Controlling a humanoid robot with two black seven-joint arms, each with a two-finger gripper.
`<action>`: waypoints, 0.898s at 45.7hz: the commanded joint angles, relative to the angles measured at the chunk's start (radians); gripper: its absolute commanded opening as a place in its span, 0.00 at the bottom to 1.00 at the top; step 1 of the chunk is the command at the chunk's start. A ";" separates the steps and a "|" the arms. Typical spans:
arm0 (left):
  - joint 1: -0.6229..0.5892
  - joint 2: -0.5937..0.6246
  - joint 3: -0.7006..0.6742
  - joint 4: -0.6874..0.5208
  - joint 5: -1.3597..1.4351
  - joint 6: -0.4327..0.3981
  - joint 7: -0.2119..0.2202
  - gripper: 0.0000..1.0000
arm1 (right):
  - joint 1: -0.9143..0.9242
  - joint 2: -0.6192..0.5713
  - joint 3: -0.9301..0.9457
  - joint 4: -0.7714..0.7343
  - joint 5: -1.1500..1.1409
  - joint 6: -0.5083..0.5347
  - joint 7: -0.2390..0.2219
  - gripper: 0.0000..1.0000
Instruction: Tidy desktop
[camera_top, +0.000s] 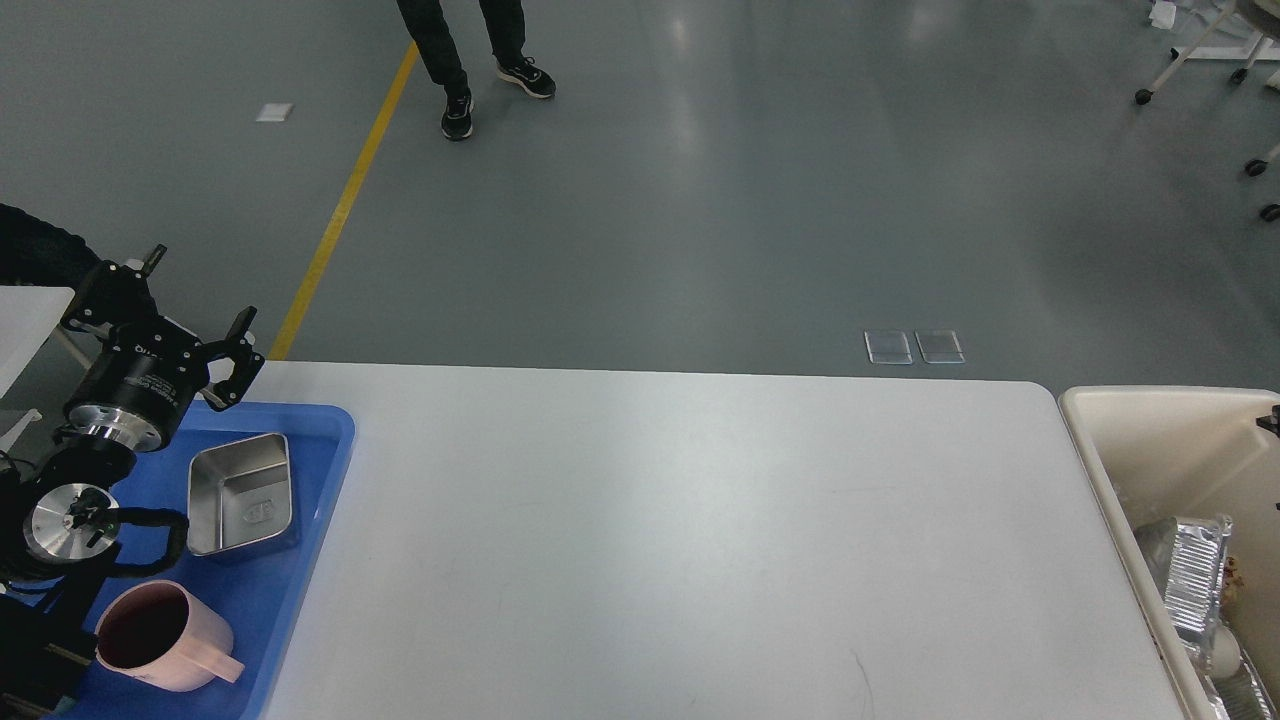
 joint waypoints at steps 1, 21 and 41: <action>0.002 0.010 -0.031 0.000 -0.001 0.002 -0.008 0.97 | 0.054 0.041 0.020 -0.001 0.004 -0.003 -0.003 1.00; 0.062 0.002 -0.051 0.000 -0.001 0.017 -0.009 0.97 | 0.187 0.141 0.274 0.078 0.274 0.087 -0.014 1.00; 0.094 -0.027 -0.042 -0.038 -0.001 0.115 -0.042 0.97 | -0.131 0.169 0.759 0.802 0.494 -0.032 -0.003 1.00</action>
